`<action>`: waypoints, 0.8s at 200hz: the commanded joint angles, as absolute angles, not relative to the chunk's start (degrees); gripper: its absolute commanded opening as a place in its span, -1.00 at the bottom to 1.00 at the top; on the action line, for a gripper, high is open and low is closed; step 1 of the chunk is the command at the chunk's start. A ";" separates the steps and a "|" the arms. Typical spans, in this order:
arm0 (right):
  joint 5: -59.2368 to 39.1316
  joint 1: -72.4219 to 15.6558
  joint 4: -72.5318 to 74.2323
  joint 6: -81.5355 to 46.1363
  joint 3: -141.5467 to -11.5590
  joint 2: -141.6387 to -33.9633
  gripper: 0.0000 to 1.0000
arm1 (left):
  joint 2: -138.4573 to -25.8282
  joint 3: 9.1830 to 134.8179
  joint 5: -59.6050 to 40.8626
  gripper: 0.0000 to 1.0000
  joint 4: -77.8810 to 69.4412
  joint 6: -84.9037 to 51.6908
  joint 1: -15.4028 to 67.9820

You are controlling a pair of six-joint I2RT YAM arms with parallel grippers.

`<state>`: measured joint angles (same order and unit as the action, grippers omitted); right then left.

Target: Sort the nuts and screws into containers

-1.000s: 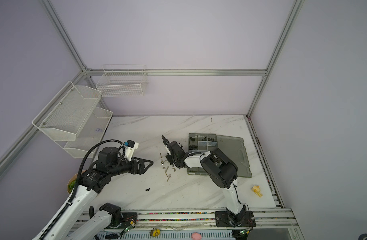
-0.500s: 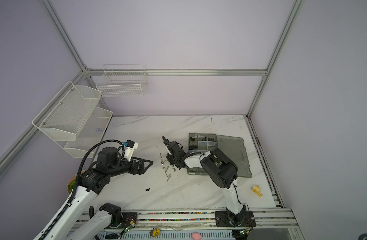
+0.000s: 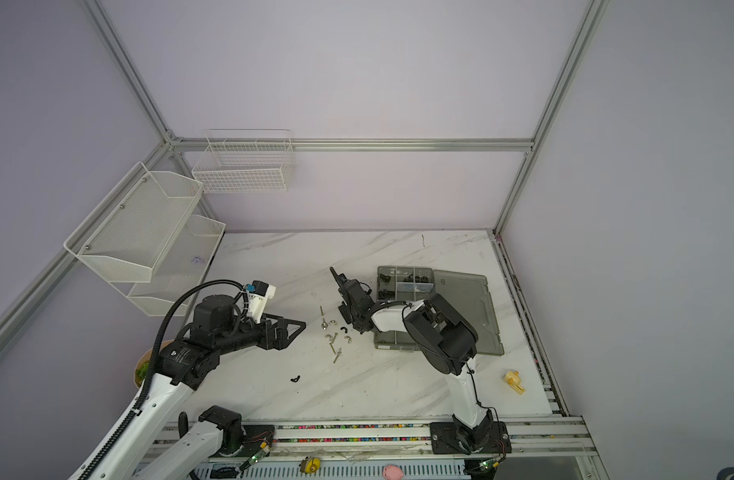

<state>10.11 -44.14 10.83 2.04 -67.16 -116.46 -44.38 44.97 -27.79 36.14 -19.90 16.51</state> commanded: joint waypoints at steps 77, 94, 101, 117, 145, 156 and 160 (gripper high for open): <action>3.02 -41.04 7.96 -0.37 -65.44 -109.31 -0.29 | -43.57 43.27 -28.33 0.99 35.07 -19.34 16.21; 1.69 -41.04 7.93 0.10 -65.64 -109.56 -0.33 | -43.12 43.21 -28.16 0.99 34.98 -19.45 16.26; 1.21 -41.04 8.05 0.25 -65.65 -109.77 -0.34 | -42.86 43.09 -27.67 0.99 34.99 -19.44 16.20; 0.36 -41.04 6.90 0.68 -66.39 -110.51 -0.34 | -42.80 43.07 -27.57 0.99 34.98 -19.43 16.23; -3.26 -41.18 7.37 2.63 -66.12 -110.17 -0.34 | -42.94 43.08 -28.13 0.99 35.00 -19.52 16.22; -3.96 -41.13 7.24 2.75 -66.14 -110.14 -0.34 | -42.81 43.13 -28.14 0.99 34.98 -19.65 16.21; -4.16 -41.13 6.86 2.80 -66.33 -110.19 -0.35 | -42.68 43.09 -28.13 0.99 34.98 -19.60 16.19</action>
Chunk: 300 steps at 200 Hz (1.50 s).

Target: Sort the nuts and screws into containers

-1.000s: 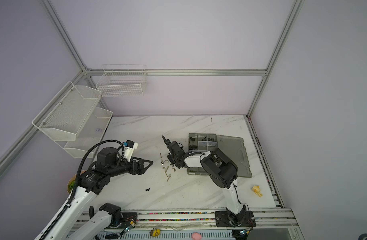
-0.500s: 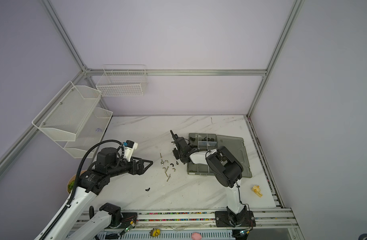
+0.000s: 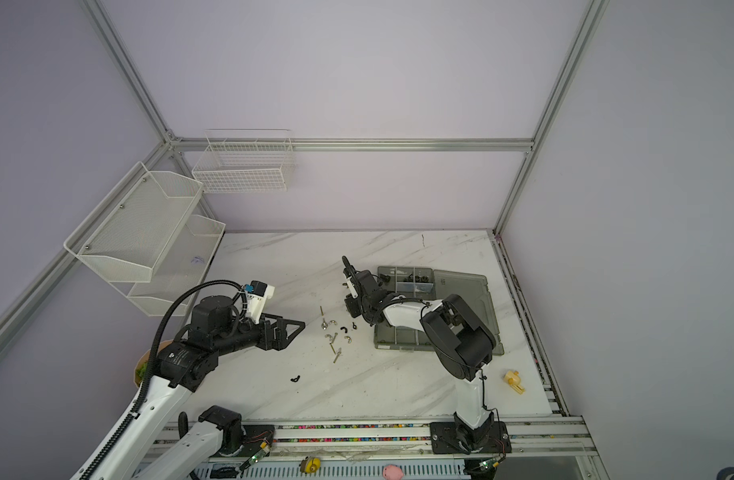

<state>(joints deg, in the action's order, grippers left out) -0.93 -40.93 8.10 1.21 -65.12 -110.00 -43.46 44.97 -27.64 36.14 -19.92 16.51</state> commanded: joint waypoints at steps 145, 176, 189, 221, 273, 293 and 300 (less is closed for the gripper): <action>-3.74 -43.59 -14.52 3.12 -78.56 -115.29 -0.26 | -43.71 42.92 -26.90 0.99 34.99 -19.79 16.35; -0.37 -43.68 -15.82 2.48 -79.02 -115.88 -0.27 | -44.97 43.14 -26.98 0.99 35.24 -19.62 16.35; -0.21 -43.68 -15.91 2.42 -79.18 -116.22 -0.27 | -45.19 43.20 -27.00 0.99 35.24 -19.57 16.38; -0.04 -43.68 -16.08 2.37 -79.62 -117.33 -0.34 | -44.87 43.20 -26.64 0.99 35.35 -19.51 16.35; 0.87 -43.68 -16.25 2.35 -80.23 -119.01 -0.47 | -44.32 43.17 -26.57 0.99 35.33 -19.62 16.41; 0.70 -43.69 -16.44 2.32 -80.47 -119.03 -0.54 | -44.29 43.19 -26.61 0.99 35.34 -19.68 16.35; 0.71 -43.69 -16.44 2.37 -80.46 -118.97 -0.54 | -44.29 43.15 -26.63 0.99 35.37 -19.60 16.40</action>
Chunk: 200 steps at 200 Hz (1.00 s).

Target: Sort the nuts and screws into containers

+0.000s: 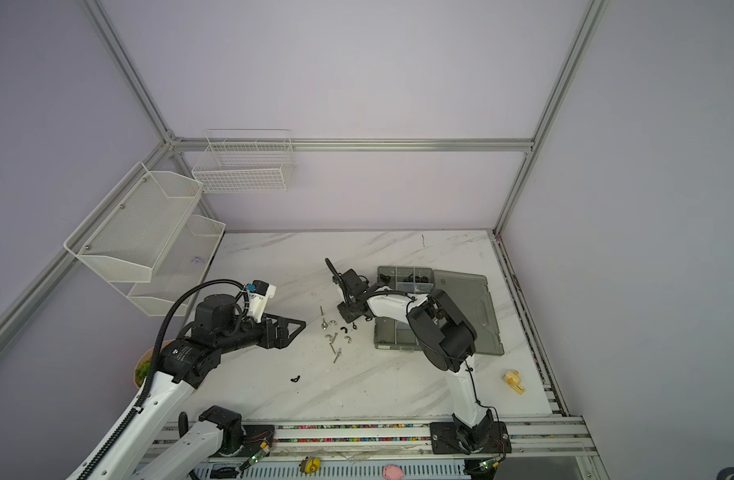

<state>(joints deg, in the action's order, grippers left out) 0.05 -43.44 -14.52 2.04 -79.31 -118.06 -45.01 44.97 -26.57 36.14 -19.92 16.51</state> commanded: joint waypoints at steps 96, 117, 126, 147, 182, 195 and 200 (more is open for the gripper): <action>-0.57 -43.77 -9.70 2.38 -76.36 -112.77 -0.94 | -43.95 43.20 -26.72 0.99 35.33 -19.51 16.35; -1.56 -43.68 -3.65 2.22 -72.47 -108.27 -0.96 | -43.76 43.11 -26.81 0.99 35.36 -19.72 16.35; -1.91 -43.47 -1.16 1.66 -70.80 -106.46 -0.96 | -43.67 43.07 -26.74 0.99 35.17 -19.88 16.39; 0.20 -42.28 2.94 0.05 -67.47 -103.16 -0.97 | -43.58 42.87 -25.98 0.99 35.20 -20.13 17.62; 5.18 -33.41 6.98 -8.02 -61.01 -96.38 -0.98 | -43.59 42.88 -25.88 0.99 35.35 -20.13 20.02; 5.88 -28.91 8.28 -10.50 -58.18 -93.68 -0.98 | -43.68 42.81 -26.48 0.99 35.18 -20.15 20.61; 6.49 -27.53 8.51 -11.06 -57.43 -92.93 -0.98 | -43.82 42.76 -26.90 0.99 35.09 -20.14 20.78</action>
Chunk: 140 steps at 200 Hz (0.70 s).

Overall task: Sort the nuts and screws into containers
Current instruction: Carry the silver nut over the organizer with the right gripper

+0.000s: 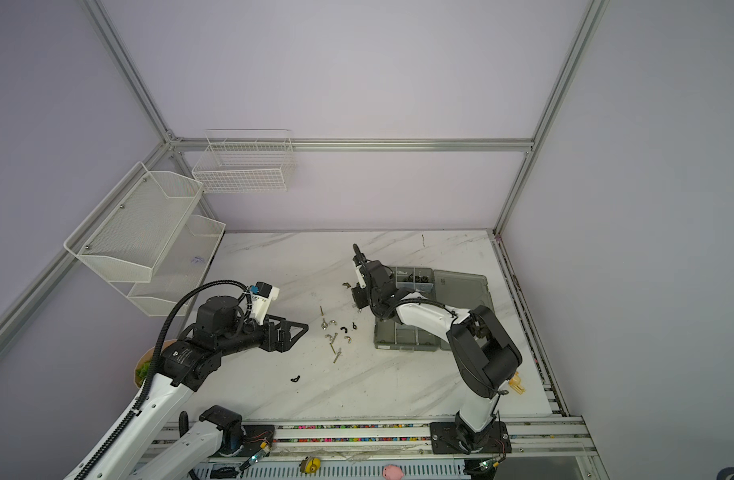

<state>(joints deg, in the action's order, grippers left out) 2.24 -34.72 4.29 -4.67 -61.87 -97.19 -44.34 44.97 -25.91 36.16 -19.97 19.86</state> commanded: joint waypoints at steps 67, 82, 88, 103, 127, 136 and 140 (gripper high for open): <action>9.37 -18.17 6.68 -13.56 -55.68 -93.61 -1.00 | -44.61 42.74 -27.95 0.99 34.90 -20.05 24.29; 7.88 -17.85 7.28 -13.11 -55.63 -94.21 -1.00 | -44.52 42.74 -27.86 0.99 34.89 -20.05 24.46; 6.96 -17.84 7.34 -13.01 -55.64 -94.50 -1.00 | -44.46 42.74 -27.86 0.99 34.91 -19.98 24.45; 5.38 -17.87 7.58 -13.05 -55.66 -95.24 -1.00 | -44.49 42.72 -27.86 0.99 35.00 -19.91 24.45; 3.23 -17.87 7.92 -12.80 -55.63 -95.95 -1.00 | -44.83 42.81 -27.74 0.99 35.07 -19.86 24.47; 3.12 -17.90 7.86 -12.17 -55.58 -95.98 -1.00 | -44.99 42.82 -27.61 0.99 35.07 -19.86 24.49; 2.63 -17.93 8.06 -11.53 -55.62 -96.04 -1.00 | -44.92 42.82 -27.60 0.99 35.12 -19.88 24.52</action>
<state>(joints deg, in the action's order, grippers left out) 5.10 -17.74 6.66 -12.23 -56.18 -95.42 -45.10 44.97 -27.03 36.12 -19.97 24.18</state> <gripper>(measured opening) 0.089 0.995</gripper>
